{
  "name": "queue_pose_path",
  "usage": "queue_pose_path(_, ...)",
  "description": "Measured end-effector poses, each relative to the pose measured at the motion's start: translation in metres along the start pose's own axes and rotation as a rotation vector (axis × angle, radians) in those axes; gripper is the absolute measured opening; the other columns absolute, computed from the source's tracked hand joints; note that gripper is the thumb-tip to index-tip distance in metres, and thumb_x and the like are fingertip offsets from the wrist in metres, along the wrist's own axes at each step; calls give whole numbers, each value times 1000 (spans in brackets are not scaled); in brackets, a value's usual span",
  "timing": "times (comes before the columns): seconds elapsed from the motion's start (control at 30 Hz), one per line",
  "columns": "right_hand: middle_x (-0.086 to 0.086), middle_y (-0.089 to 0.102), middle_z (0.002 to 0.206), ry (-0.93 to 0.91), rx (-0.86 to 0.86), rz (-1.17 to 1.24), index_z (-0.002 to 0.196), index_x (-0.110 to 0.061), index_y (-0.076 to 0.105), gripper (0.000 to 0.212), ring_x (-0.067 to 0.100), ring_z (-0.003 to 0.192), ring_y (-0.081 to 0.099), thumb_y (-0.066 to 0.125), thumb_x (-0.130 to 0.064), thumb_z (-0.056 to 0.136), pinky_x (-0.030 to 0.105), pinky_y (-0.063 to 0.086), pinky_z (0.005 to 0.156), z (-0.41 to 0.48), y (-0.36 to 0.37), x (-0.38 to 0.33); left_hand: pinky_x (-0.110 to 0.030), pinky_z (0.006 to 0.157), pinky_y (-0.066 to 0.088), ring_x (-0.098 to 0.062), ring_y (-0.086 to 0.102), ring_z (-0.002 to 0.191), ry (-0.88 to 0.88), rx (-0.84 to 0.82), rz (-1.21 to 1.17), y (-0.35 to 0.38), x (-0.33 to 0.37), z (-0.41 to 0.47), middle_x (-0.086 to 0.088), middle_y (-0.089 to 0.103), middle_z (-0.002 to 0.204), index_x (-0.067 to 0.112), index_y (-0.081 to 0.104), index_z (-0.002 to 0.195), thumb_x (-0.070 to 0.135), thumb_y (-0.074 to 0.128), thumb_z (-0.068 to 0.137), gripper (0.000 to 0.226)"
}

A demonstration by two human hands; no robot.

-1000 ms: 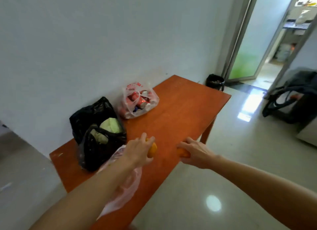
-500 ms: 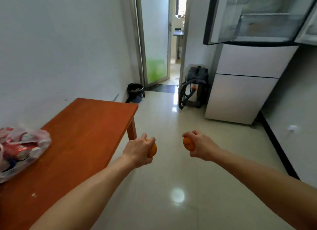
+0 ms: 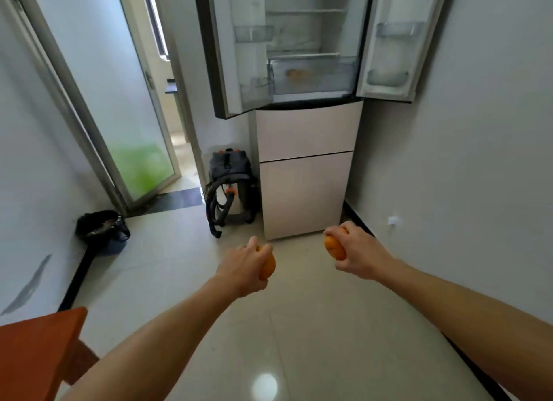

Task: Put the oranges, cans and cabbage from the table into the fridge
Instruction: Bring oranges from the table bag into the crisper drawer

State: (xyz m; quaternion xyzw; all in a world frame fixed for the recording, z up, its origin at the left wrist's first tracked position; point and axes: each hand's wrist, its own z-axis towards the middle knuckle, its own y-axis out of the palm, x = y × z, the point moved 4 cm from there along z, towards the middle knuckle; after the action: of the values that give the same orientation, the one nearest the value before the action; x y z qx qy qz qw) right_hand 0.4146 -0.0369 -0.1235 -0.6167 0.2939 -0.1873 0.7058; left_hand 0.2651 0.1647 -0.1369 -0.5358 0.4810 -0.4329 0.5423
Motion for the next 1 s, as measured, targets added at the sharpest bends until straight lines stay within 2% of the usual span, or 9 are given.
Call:
queue_pose_path(0.17, 3, 43, 124, 124, 29, -15, 134, -33, 40, 70, 23, 103, 52, 74, -35, 73, 35, 49, 83, 59, -25, 79, -34, 75, 50, -27, 57, 103, 115, 37, 26, -21, 9, 124, -8, 43, 126, 26, 29, 135, 50, 66, 80, 70)
queue_pose_path(0.33, 2, 42, 124, 165, 54, -31, 135, -33, 40, 69, 23, 102, 52, 73, -35, 74, 34, 49, 81, 135, -35, 161, -36, 68, 48, -28, 59, 95, 183, 48, 36, -30, 22, 250, -7, 45, 118, 26, 33, 131, 50, 64, 79, 65)
queue_pose_path(0.5, 1, 41, 125, 171, 68, -24, 135, -35, 37, 69, 21, 101, 52, 72, -38, 76, 31, 47, 81, 226, -47, 239, -38, 74, 51, -32, 60, 96, 150, 67, 41, -45, 23, 366, -7, 44, 123, 27, 31, 136, 51, 63, 79, 69)
queue_pose_path(0.63, -1, 39, 128, 119, 83, -12, 135, -36, 34, 70, 20, 106, 49, 72, -42, 77, 35, 49, 87, 326, -85, 292, -39, 77, 50, -31, 59, 101, 95, 142, 24, -81, 10, 467, -7, 42, 127, 28, 29, 139, 52, 64, 79, 74)
queue_pose_path(0.73, -1, 40, 127, 73, 128, 1, 134, -39, 33, 71, 19, 104, 49, 73, -43, 75, 36, 49, 85, 396, -117, 316, -38, 76, 48, -29, 58, 102, 60, 208, -5, -108, -6, 525, -6, 42, 127, 29, 28, 139, 54, 64, 79, 74)
queue_pose_path(0.87, 0, 40, 130, 6, 192, -12, 135, -37, 36, 72, 23, 106, 51, 74, -39, 74, 30, 41, 78, 480, -147, 333, -33, 74, 45, -26, 56, 104, 0, 307, -41, -139, -39, 593, -4, 38, 128, 32, 24, 138, 56, 64, 81, 74)
queue_pose_path(1.0, -1, 40, 127, -68, 291, 4, 135, -36, 37, 73, 21, 101, 52, 76, -40, 73, 30, 41, 78, 573, -182, 349, -36, 73, 49, -25, 58, 98, -39, 476, -75, -190, -86, 674, -2, 42, 121, 32, 31, 135, 55, 66, 78, 71)
